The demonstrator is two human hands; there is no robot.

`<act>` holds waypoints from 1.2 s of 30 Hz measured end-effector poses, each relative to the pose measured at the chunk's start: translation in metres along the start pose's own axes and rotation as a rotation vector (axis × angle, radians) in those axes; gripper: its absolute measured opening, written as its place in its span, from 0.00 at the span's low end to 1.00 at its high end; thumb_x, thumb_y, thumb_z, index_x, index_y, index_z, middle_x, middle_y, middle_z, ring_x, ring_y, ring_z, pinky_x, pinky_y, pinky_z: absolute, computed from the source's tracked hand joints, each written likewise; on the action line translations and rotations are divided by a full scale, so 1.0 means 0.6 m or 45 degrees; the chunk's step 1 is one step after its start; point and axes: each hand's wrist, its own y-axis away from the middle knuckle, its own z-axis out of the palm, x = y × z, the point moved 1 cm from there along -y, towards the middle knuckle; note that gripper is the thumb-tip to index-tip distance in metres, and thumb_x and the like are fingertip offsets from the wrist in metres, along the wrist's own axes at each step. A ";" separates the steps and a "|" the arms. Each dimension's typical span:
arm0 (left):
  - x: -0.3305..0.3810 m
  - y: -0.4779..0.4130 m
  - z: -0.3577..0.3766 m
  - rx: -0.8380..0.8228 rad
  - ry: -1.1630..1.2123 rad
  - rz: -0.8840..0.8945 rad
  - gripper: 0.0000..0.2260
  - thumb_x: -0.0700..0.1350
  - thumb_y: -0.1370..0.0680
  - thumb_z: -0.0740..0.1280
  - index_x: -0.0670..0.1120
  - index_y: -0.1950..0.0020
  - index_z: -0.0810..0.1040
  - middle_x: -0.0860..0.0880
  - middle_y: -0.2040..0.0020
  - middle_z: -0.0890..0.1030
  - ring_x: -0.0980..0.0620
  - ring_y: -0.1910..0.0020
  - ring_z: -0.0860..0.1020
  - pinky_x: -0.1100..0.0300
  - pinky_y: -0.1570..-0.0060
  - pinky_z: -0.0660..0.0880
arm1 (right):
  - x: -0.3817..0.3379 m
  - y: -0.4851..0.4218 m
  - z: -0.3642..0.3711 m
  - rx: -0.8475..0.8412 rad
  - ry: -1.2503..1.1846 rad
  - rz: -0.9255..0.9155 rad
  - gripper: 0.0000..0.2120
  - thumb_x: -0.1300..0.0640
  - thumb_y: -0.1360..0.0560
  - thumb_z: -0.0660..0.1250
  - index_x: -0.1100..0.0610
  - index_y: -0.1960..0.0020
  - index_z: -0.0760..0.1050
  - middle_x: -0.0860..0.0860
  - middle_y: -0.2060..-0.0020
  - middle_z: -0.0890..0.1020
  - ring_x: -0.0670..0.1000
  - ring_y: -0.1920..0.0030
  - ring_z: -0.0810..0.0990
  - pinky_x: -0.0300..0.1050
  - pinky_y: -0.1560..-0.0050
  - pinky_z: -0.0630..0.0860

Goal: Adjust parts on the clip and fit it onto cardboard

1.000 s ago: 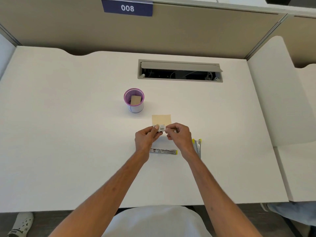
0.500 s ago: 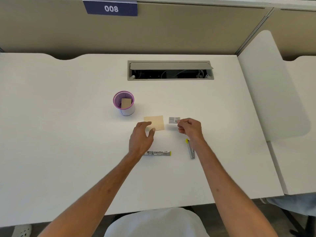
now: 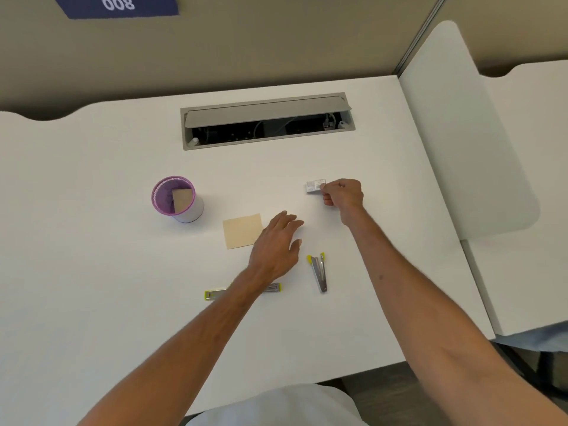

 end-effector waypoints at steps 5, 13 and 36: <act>0.003 -0.020 0.005 -0.009 0.028 -0.030 0.22 0.44 0.14 0.67 0.47 0.19 0.74 0.49 0.16 0.70 0.50 0.13 0.58 0.49 0.21 0.66 | -0.011 -0.023 0.007 0.041 0.049 -0.004 0.08 0.65 0.23 0.76 0.70 0.48 0.84 0.62 0.56 0.88 0.56 0.62 0.84 0.57 0.44 0.88; -0.001 -0.005 0.000 0.103 0.230 -0.174 0.20 0.41 0.14 0.66 0.47 0.22 0.77 0.49 0.20 0.74 0.49 0.16 0.64 0.50 0.24 0.71 | -0.007 -0.019 0.022 0.151 0.092 -0.015 0.03 0.65 0.25 0.74 0.61 0.56 0.80 0.64 0.57 0.89 0.61 0.60 0.89 0.58 0.44 0.87; -0.134 0.168 -0.056 0.399 0.392 -0.416 0.26 0.27 0.22 0.57 0.49 0.37 0.86 0.52 0.37 0.86 0.51 0.37 0.83 0.51 0.33 0.79 | 0.152 0.245 0.090 -0.823 0.493 -0.258 0.08 0.63 0.26 0.78 0.58 0.48 0.85 0.51 0.64 0.78 0.50 0.64 0.76 0.42 0.61 0.73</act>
